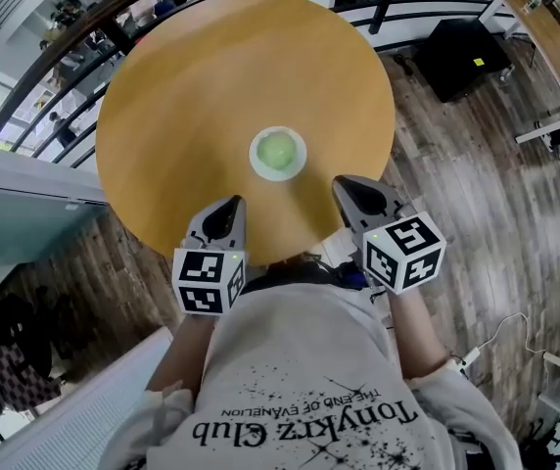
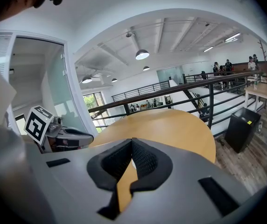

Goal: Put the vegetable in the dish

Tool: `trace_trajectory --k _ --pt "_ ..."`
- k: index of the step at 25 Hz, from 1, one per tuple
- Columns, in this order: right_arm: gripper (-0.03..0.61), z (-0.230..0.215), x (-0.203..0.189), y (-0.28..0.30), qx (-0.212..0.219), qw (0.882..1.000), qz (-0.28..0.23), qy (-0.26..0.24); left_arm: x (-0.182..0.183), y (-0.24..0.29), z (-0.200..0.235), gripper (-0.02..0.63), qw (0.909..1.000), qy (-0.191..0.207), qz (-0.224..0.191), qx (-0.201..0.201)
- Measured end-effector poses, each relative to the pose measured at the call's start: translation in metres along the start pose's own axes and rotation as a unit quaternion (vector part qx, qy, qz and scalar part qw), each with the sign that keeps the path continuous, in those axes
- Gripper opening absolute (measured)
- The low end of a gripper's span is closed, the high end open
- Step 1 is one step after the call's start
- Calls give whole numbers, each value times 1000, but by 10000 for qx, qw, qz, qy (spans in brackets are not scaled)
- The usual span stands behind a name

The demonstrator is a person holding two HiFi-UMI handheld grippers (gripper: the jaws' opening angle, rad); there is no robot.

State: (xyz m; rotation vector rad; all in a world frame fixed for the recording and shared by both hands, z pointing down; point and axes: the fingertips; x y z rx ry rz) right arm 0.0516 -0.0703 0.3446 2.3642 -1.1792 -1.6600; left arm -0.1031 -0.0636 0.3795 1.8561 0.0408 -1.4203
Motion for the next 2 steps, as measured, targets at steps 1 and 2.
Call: trace_trajectory --k 1,2 --pt "15 -1 1 -1 -7 10000 -2 -3 3 0 0 23 10000 20 -57 36" --pt "15 -3 1 -2 -13 10000 -6 -5 6 0 0 23 9999 37 -114 70"
Point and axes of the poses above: the fingertips, and each gripper's own axes: y forward along the fingers, z to its left, x out of its top, and after that the axes turned 12 degrees about y, right-handed
